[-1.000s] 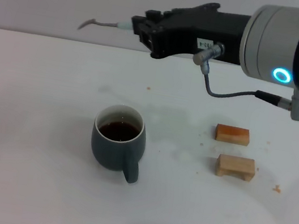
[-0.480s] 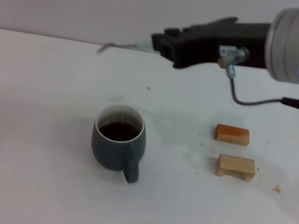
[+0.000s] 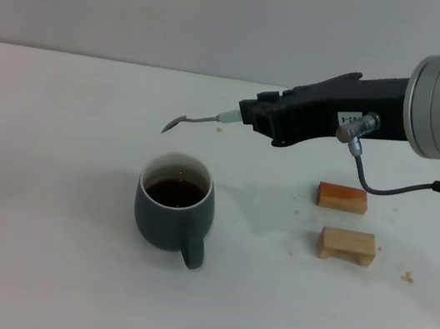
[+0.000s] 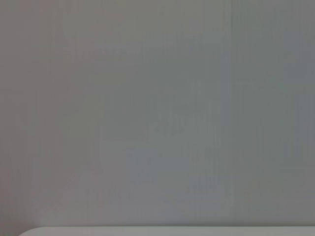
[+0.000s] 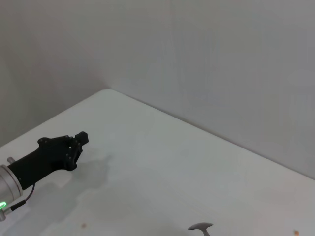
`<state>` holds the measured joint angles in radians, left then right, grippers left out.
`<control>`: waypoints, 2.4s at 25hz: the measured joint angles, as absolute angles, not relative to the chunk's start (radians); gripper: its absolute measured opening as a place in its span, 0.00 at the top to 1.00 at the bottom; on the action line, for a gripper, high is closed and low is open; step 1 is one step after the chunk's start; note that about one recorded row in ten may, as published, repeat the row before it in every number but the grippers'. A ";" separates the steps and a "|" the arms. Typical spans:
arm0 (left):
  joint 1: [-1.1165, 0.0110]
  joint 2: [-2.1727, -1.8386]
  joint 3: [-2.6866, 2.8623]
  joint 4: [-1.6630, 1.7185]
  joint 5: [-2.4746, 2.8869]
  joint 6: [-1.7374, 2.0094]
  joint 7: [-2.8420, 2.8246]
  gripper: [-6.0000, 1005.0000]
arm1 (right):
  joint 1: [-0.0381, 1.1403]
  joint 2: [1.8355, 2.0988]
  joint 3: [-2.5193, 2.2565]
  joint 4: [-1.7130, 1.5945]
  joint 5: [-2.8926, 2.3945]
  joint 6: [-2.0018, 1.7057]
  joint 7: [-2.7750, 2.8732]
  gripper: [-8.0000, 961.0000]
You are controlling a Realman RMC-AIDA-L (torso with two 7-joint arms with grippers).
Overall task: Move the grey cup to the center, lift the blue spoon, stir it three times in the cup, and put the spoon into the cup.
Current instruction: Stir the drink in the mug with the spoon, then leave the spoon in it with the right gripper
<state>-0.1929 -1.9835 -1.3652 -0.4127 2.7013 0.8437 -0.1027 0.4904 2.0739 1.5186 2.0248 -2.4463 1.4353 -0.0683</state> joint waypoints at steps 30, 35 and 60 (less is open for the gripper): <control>-0.197 -1.983 -1.365 -0.423 2.701 0.844 -0.100 1.00 | 0.460 2.074 1.559 1.886 -2.391 1.438 -0.130 0.83; -0.199 -1.983 -1.365 -0.423 2.701 0.844 -0.100 1.00 | 0.443 2.074 1.561 1.840 -2.361 1.409 -0.158 0.83; -0.195 -1.986 -1.365 -0.423 2.701 0.844 -0.100 1.00 | 0.510 2.071 1.570 1.736 -2.348 1.386 -0.176 0.83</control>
